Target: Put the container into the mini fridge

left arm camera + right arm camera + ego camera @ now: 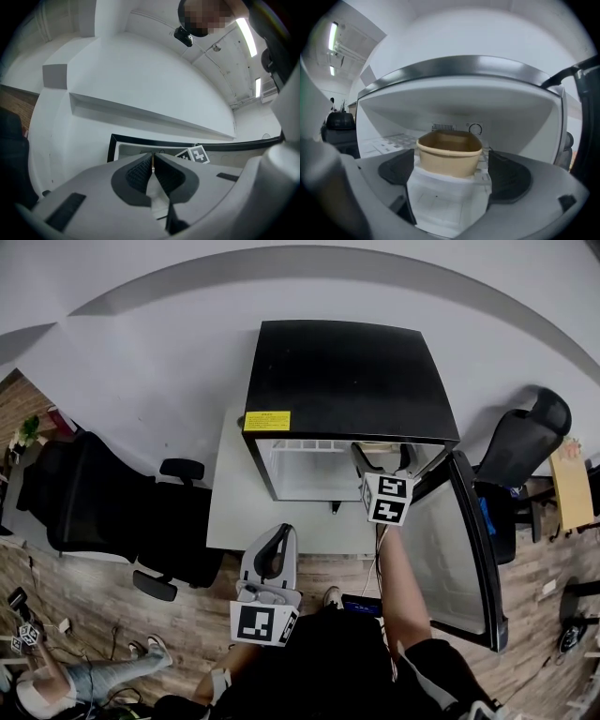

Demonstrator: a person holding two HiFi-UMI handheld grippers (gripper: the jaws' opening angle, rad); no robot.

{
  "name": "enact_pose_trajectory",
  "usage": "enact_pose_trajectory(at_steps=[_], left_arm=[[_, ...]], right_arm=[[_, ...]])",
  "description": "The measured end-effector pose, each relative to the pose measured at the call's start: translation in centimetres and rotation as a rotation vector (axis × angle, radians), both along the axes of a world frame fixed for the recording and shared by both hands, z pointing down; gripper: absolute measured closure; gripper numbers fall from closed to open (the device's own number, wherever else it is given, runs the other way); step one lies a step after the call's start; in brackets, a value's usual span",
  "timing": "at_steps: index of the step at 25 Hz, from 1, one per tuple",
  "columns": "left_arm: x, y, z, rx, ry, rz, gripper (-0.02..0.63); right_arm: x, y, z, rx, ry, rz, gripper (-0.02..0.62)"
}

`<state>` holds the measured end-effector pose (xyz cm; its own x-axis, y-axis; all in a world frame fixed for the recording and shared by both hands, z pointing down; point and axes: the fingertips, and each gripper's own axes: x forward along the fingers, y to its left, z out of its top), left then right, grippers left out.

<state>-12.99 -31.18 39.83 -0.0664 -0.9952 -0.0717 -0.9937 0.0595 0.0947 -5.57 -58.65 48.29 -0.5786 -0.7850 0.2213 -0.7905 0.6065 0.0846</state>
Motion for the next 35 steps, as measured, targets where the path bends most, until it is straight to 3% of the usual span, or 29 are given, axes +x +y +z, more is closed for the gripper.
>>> enact_pose_trajectory(at_steps=[9,10,11,12,13,19,27,35], left_arm=[[-1.2,4.1,0.6,0.000,0.017,0.096,0.584],[-1.3,4.6,0.8,-0.002,0.018,0.114,0.584],[-1.3,5.1,1.0,-0.005,0.018,0.134,0.584],[-1.2,5.6,1.1,-0.008,0.020,0.153,0.584],[-1.1,6.1,1.3,-0.010,0.021,0.174,0.584],[0.4,8.0,1.8,-0.019,0.016,0.269,0.584],[3.9,9.4,1.0,0.000,0.010,0.300,0.584],[5.6,9.0,1.8,-0.018,0.003,0.266,0.584]], right_arm=[[2.3,10.0,-0.9,-0.028,-0.096,-0.002,0.129],[2.9,11.5,-1.0,-0.028,-0.111,0.014,0.167],[3.6,13.1,-1.2,-0.026,-0.129,0.037,0.263],[4.2,14.6,-1.3,-0.023,-0.146,0.062,0.398],[4.8,16.2,-1.5,-0.021,-0.159,0.080,0.436],[8.2,24.3,-3.0,-0.013,-0.219,0.133,0.523],[11.4,31.5,-5.5,0.023,-0.247,0.137,0.562],[12.3,32.2,-4.5,-0.015,-0.259,0.097,0.569]])
